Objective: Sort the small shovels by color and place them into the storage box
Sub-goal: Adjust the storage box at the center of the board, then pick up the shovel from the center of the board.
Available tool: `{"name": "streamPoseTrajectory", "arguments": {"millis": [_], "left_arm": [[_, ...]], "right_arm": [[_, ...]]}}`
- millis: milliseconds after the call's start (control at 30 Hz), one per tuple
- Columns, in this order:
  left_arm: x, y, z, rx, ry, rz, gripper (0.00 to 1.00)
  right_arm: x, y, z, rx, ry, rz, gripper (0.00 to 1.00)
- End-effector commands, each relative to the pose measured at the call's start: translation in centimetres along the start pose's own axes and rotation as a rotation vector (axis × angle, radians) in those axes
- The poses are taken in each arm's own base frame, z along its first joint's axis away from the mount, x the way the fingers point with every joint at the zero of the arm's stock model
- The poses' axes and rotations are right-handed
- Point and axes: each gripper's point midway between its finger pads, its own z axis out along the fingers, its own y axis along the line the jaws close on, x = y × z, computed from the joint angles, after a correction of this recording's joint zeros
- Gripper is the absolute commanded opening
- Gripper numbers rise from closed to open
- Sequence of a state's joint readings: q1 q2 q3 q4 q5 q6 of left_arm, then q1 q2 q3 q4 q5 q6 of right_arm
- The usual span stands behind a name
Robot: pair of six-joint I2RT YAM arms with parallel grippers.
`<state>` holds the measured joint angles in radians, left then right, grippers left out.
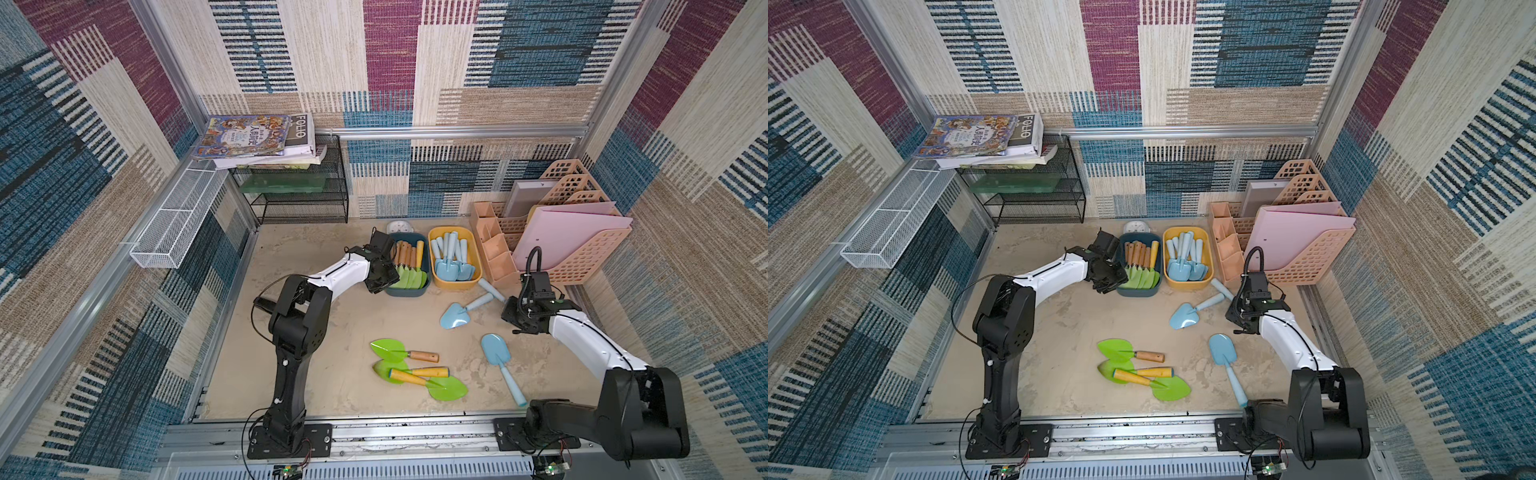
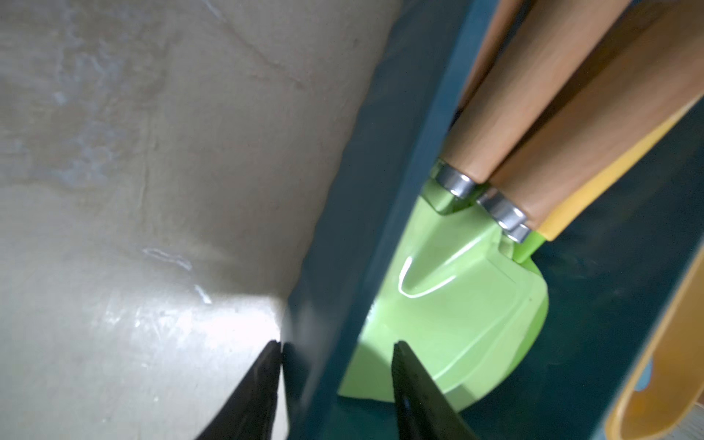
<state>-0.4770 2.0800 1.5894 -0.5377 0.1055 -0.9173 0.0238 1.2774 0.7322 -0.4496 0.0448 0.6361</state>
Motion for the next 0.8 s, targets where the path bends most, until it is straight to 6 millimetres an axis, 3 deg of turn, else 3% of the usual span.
{"name": "streamPoseTrajectory", "arguments": {"millis": [0,133,467,767], "left_arm": [[-1.2,-0.2,-1.4,0.011,-0.079,-0.005,0.51],[-1.5,1.3,-3.2,-0.041,-0.15,0.041,0.53],[-1.9,3.8,-7.3,-0.138,-0.307,0.189,0.56],[-1.3,4.8,-8.4,-0.146,-0.326,0.224,0.58]], "right_arm": [[-1.8,0.8,-0.1,-0.048,-0.027,0.012,0.44],[-2.7,1.6,0.3,-0.073,-0.021,0.013,0.44],[-1.0,6.5,1.8,-0.234,0.059,0.034,0.44],[-0.4,9.2,3.6,-0.187,0.104,0.023,0.44]]}}
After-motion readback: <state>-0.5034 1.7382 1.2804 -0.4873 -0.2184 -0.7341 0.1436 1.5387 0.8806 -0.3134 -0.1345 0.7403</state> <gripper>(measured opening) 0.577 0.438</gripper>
